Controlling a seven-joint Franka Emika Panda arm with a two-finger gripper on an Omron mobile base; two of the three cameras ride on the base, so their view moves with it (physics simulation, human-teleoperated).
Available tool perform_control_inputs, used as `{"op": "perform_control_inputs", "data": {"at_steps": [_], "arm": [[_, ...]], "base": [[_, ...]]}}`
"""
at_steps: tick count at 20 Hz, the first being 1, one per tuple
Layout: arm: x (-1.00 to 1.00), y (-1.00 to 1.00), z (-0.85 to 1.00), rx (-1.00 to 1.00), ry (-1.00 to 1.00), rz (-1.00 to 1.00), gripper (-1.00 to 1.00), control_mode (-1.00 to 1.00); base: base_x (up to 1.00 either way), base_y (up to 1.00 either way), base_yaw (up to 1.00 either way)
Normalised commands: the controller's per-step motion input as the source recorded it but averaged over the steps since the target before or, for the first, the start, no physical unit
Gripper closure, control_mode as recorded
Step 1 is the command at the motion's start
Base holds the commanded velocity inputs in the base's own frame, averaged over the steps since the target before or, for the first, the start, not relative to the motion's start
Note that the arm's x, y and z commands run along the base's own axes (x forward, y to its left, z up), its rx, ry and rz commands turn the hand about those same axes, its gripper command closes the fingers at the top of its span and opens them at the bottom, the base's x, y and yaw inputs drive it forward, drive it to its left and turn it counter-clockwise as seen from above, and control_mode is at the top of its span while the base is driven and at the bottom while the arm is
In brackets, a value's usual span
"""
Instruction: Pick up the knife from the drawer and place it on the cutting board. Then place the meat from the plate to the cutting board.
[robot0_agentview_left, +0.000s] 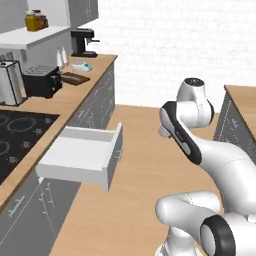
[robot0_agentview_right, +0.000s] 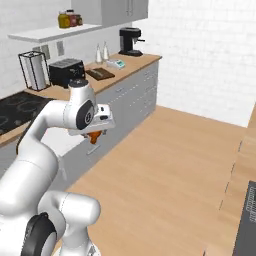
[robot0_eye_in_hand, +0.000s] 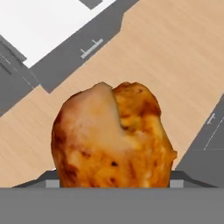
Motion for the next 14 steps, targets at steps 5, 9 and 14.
{"op": "perform_control_inputs", "data": {"at_steps": [5, 9, 14], "arm": [[0.00, 0.00, 0.00, 0.00, 0.00, 0.00, 1.00, 1.00], [0.00, 0.00, 0.00, 0.00, 0.00, 0.00, 1.00, 1.00], [0.00, 0.00, 0.00, 0.00, 0.00, 0.00, 1.00, 1.00]], "base": [[0.78, -0.50, -0.41], [1.00, -0.07, -0.26], [1.00, 0.00, -0.10]]}}
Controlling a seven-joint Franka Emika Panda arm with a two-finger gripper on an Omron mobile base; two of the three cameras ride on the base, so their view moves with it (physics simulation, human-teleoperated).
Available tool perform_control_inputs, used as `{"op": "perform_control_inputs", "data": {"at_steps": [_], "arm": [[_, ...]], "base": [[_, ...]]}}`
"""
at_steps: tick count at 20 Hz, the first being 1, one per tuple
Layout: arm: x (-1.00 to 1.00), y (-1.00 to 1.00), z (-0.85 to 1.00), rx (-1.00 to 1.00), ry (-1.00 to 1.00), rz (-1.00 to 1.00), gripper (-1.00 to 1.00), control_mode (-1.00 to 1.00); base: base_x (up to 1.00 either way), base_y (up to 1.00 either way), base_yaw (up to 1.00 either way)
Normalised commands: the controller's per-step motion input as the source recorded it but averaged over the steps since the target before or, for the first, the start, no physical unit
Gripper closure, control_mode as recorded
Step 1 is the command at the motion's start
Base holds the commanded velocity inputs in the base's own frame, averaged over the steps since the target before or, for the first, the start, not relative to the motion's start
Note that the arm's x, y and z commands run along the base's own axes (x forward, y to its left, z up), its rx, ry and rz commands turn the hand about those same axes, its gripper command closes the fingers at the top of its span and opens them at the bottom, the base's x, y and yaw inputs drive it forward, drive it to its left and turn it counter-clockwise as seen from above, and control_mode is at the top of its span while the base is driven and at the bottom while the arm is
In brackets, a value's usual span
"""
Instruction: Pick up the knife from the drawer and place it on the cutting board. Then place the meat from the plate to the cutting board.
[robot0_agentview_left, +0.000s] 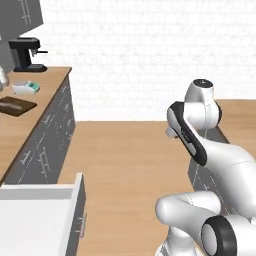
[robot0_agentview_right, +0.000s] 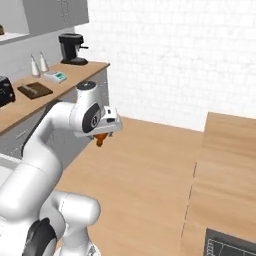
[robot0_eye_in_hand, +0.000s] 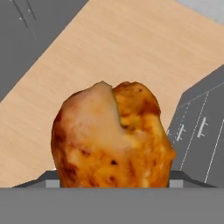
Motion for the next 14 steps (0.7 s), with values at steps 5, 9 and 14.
{"op": "perform_control_inputs", "data": {"at_steps": [5, 9, 14], "arm": [[0.00, 0.00, 0.00, 0.00, 0.00, 0.00, 1.00, 1.00], [0.00, 0.00, 0.00, 0.00, 0.00, 0.00, 1.00, 1.00], [0.00, 0.00, 0.00, 0.00, 0.00, 0.00, 1.00, 1.00]], "base": [[1.00, 0.00, -0.08], [1.00, 0.00, 0.04], [1.00, 0.00, 0.39]]}}
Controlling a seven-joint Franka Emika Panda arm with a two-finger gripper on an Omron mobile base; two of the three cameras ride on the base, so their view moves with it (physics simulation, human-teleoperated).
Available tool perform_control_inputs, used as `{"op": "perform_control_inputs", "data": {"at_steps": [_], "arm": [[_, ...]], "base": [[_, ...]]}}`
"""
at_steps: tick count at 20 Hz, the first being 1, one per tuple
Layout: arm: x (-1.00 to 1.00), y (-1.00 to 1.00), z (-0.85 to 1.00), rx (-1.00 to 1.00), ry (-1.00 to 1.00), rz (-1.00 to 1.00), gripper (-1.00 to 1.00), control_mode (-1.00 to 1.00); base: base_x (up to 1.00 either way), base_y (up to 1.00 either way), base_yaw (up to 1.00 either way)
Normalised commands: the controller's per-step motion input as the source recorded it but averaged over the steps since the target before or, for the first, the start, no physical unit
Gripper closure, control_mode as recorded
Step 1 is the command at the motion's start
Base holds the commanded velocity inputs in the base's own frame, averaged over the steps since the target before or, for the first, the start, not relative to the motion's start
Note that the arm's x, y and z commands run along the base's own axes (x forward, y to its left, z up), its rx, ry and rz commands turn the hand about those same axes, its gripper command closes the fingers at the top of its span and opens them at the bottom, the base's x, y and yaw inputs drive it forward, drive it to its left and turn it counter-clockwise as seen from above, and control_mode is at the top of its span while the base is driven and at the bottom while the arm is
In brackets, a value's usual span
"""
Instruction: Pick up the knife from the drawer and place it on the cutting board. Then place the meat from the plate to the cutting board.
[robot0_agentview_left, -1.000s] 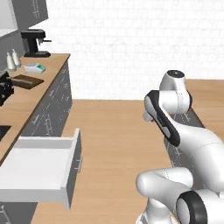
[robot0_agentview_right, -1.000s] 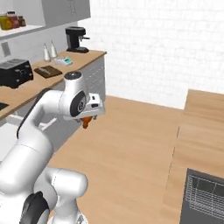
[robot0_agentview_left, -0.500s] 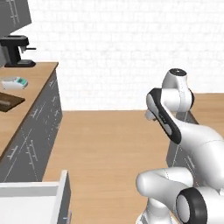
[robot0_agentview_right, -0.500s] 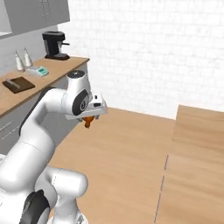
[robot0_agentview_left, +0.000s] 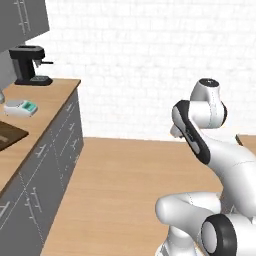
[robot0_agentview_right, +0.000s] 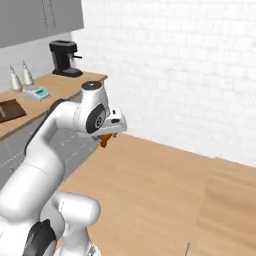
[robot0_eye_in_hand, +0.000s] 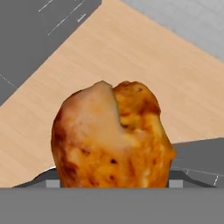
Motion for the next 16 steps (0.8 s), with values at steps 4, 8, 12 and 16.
{"op": "perform_control_inputs", "data": {"at_steps": [4, 8, 12, 16], "arm": [[0.00, 0.00, 0.00, 0.00, 0.00, 0.00, 1.00, 1.00], [0.00, 0.00, 0.00, 0.00, 0.00, 0.00, 1.00, 1.00], [0.00, 0.00, 0.00, 0.00, 0.00, 0.00, 1.00, 1.00], [0.00, 0.00, 0.00, 0.00, 0.00, 0.00, 1.00, 1.00]], "base": [[1.00, 0.00, 0.60], [1.00, 0.00, 0.67], [1.00, 0.00, 0.70], [1.00, 0.00, 0.69]]}}
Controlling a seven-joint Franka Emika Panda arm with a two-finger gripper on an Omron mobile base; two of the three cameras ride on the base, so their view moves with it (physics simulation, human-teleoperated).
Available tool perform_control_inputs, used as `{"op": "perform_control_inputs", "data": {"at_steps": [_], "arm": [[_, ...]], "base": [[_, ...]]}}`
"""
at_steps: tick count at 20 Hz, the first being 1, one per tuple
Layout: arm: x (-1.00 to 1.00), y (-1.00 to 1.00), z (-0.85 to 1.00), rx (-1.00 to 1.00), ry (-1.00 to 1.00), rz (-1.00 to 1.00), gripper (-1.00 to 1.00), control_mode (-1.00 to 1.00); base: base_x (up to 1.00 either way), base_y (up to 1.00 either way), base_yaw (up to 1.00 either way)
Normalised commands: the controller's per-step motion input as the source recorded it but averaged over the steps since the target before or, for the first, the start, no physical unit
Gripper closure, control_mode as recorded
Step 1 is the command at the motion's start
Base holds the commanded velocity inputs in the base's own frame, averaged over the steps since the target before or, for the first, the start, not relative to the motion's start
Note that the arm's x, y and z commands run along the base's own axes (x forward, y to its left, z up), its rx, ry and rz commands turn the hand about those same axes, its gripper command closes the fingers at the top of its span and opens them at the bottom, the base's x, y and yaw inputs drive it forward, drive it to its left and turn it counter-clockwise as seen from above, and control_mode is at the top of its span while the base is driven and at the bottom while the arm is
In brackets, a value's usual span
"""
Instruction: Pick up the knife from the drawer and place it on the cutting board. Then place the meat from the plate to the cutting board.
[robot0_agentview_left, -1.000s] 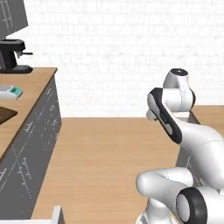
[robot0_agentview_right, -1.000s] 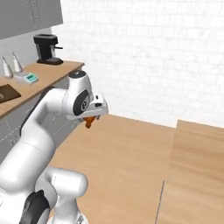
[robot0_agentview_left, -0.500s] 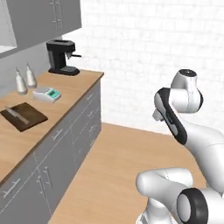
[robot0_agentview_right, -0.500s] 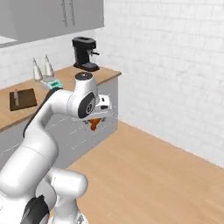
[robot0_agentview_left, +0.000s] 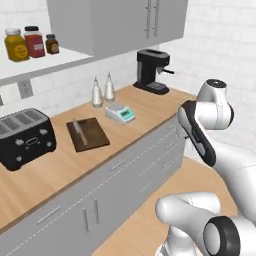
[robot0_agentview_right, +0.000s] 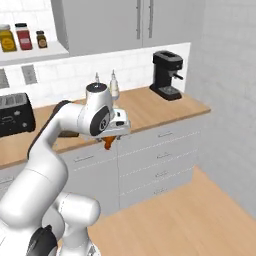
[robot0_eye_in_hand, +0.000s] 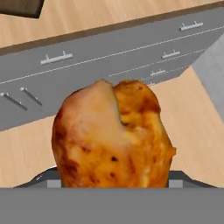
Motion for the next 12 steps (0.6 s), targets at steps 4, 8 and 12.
{"op": "perform_control_inputs", "data": {"at_steps": [4, 8, 12], "arm": [[0.00, 0.00, 0.00, 0.00, 0.00, 0.00, 1.00, 1.00], [0.00, 0.00, 0.00, 0.00, 0.00, 0.00, 1.00, 1.00], [0.00, 0.00, 0.00, 0.00, 0.00, 0.00, 1.00, 1.00]], "base": [[0.91, -0.01, 0.69], [0.58, -0.02, 0.56], [0.11, 0.00, 0.36]]}}
